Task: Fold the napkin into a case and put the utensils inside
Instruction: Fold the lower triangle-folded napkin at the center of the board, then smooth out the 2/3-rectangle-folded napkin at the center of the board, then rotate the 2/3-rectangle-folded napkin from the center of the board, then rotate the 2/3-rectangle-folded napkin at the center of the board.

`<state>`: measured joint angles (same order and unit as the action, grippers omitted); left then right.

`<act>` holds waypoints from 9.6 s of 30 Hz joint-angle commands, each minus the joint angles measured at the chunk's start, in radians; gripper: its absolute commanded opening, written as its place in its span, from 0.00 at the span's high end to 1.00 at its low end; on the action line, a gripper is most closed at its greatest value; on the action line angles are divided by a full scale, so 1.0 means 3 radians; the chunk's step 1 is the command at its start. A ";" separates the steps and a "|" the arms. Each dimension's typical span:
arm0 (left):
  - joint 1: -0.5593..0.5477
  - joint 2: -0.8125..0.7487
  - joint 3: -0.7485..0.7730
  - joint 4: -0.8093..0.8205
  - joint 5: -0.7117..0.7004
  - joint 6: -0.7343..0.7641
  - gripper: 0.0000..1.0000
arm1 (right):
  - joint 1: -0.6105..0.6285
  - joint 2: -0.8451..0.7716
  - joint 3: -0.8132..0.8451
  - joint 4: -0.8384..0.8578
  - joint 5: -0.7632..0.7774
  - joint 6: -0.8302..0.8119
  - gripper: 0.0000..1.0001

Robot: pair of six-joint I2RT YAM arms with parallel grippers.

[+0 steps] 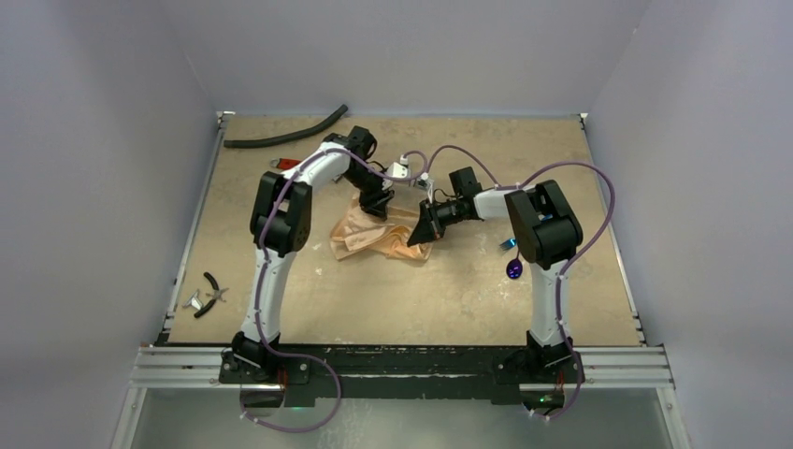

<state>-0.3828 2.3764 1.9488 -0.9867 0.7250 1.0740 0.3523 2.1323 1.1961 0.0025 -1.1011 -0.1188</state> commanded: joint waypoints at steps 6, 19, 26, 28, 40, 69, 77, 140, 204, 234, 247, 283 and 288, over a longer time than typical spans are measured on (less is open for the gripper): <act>0.0150 -0.0377 0.0077 0.0082 -0.0280 -0.0542 0.30 | -0.0010 0.0036 -0.0024 -0.0242 0.0437 -0.0033 1.00; -0.0105 -0.1430 -0.0876 -0.0038 0.0049 -0.0765 0.03 | -0.0014 -0.0022 -0.0123 -0.0087 0.0484 0.0083 1.00; -0.0657 -0.1878 -0.1978 0.1241 -0.0956 -0.1040 0.01 | -0.0015 -0.0085 -0.0196 -0.0070 0.0487 0.0069 1.00; -0.0705 -0.1888 -0.2028 0.1469 -0.1134 -0.1095 0.01 | -0.0011 -0.0092 -0.0221 -0.0055 0.0481 0.0069 1.00; -0.0764 -0.1613 -0.1952 0.1662 -0.1642 -0.1095 0.01 | -0.0015 -0.0087 -0.0224 -0.0048 0.0414 0.0050 1.00; -0.0742 -0.1625 -0.1838 0.2191 -0.2509 -0.0830 0.05 | -0.0036 -0.0180 -0.0305 0.0121 0.0257 0.0126 1.00; -0.0590 -0.1477 -0.1222 0.1974 -0.2524 -0.0856 0.02 | -0.0029 -0.0200 -0.0316 0.0160 0.0224 0.0166 1.00; -0.0360 -0.1448 -0.1877 0.1314 -0.2229 -0.0617 1.00 | -0.0029 -0.1043 -0.0339 0.0306 0.0442 0.0565 0.02; -0.0418 -0.0832 -0.1402 0.2055 -0.2187 -0.0941 0.32 | 0.0054 -0.1068 -0.1133 0.0900 0.2379 0.1236 1.00; -0.1087 -0.2783 -0.2207 0.1182 -0.1112 -0.1894 0.05 | 0.0288 -0.1565 -0.0311 0.1062 0.2785 0.1698 1.00; -0.1501 -0.2494 -0.2843 0.2110 -0.1972 -0.1842 0.07 | 0.0357 -0.0824 -0.0047 0.1172 0.2527 0.1732 1.00; -0.1594 -0.2522 -0.3564 0.2140 -0.2313 0.0989 0.72 | 0.0218 -0.0968 -0.1004 0.1610 0.3344 0.2457 1.00; -0.1591 -0.2748 -0.3804 0.2205 -0.2301 0.1203 0.72 | 0.0203 -0.1257 -0.1213 0.1523 0.3524 0.2534 1.00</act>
<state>-0.8650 1.6253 0.8566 -0.3534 0.0360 1.3212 0.4160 1.8465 0.8734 0.4614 -0.1165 0.6060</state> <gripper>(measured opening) 0.282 0.004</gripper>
